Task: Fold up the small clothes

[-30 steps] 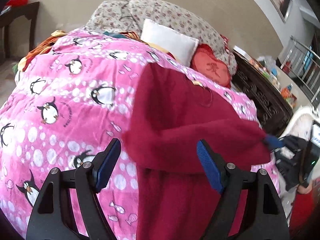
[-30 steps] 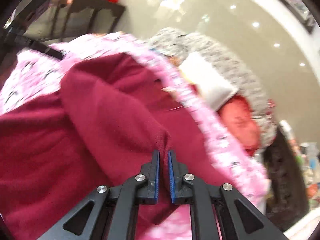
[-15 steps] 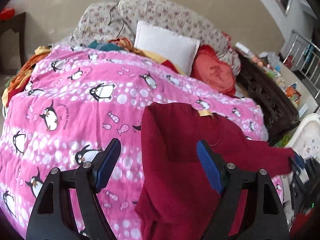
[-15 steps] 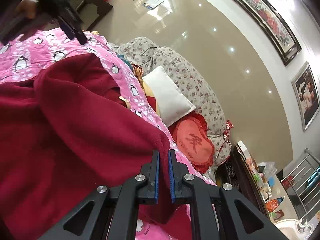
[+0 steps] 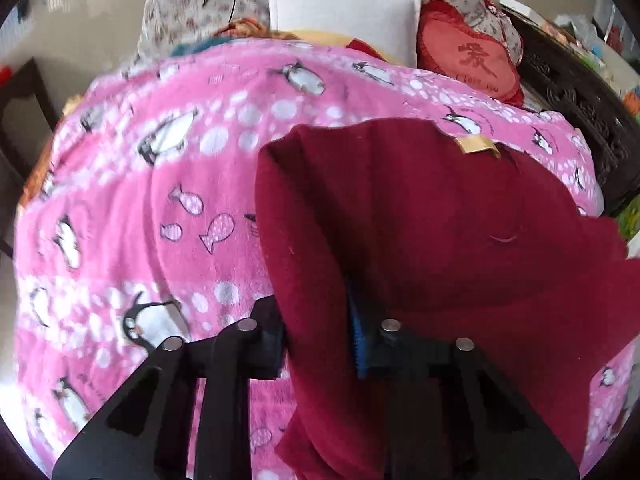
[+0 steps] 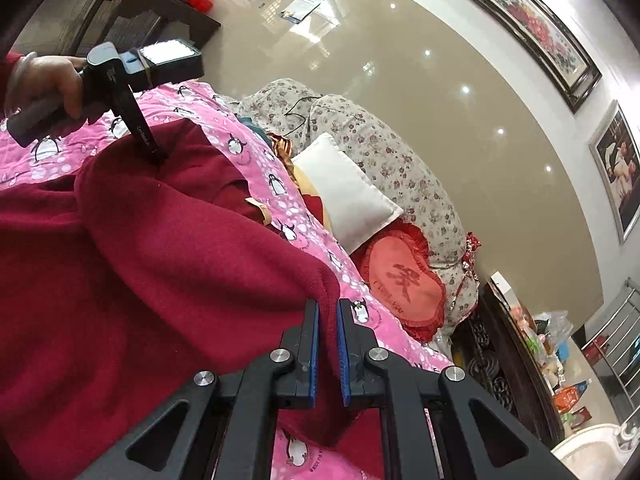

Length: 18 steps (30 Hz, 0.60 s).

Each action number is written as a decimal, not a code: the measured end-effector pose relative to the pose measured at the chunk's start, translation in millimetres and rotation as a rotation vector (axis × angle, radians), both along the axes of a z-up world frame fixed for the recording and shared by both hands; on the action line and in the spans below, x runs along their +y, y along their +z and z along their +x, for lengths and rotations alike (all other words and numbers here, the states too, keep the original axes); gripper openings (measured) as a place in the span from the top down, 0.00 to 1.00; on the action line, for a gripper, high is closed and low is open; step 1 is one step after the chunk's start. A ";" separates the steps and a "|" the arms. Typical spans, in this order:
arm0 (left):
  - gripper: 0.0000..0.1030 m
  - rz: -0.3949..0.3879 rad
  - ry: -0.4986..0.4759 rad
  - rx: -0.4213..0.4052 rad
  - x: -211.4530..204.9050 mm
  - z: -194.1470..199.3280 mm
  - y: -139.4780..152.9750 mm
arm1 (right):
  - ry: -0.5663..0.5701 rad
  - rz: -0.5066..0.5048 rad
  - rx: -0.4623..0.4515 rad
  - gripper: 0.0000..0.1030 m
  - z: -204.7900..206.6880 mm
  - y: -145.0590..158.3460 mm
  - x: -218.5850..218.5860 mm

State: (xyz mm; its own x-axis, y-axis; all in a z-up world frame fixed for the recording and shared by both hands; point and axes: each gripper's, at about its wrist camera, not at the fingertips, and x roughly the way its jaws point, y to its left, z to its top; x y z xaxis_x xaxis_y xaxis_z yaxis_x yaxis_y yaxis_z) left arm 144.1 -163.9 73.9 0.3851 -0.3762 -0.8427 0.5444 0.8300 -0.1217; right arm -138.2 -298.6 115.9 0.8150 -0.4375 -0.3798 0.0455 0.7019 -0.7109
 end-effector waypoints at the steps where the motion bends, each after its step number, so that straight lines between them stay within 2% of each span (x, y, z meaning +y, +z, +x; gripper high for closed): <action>1: 0.84 -0.049 0.004 0.019 8.1 4.0 2.2 | -0.003 -0.002 -0.003 0.93 -0.2 0.4 -2.3; 4: 0.88 -0.248 0.057 0.042 47.3 20.2 21.0 | -0.034 -0.001 -0.030 0.93 3.9 5.3 -12.3; 6: 0.88 -0.302 0.080 0.053 61.6 30.2 25.7 | -0.057 0.046 -0.068 0.93 11.1 13.3 -23.1; 8: 0.92 -0.295 0.112 0.018 68.4 36.0 26.5 | -0.079 0.093 -0.072 0.93 23.6 12.7 -33.6; 10: 0.92 -0.327 0.154 0.006 76.1 42.9 25.7 | -0.121 0.132 -0.028 0.93 48.2 -3.5 -47.3; 15: 0.92 -0.308 0.210 0.030 81.8 57.1 15.4 | -0.248 0.187 0.127 0.92 115.1 -67.3 -83.8; 16: 0.92 -0.307 0.208 0.030 83.9 56.6 16.2 | -0.273 0.243 0.172 0.92 124.6 -76.3 -93.8; 18: 0.92 -0.323 0.189 0.034 89.9 47.8 21.8 | -0.288 0.332 0.151 0.88 124.4 -71.0 -103.7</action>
State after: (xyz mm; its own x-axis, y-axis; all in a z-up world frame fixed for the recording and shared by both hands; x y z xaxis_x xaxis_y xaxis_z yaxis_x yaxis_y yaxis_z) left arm 191.9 -74.0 95.7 0.4472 -0.5497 -0.7056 0.3764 0.8313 -0.4091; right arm -13.8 -402.3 44.9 0.6032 -0.4723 -0.6428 0.1850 0.8667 -0.4633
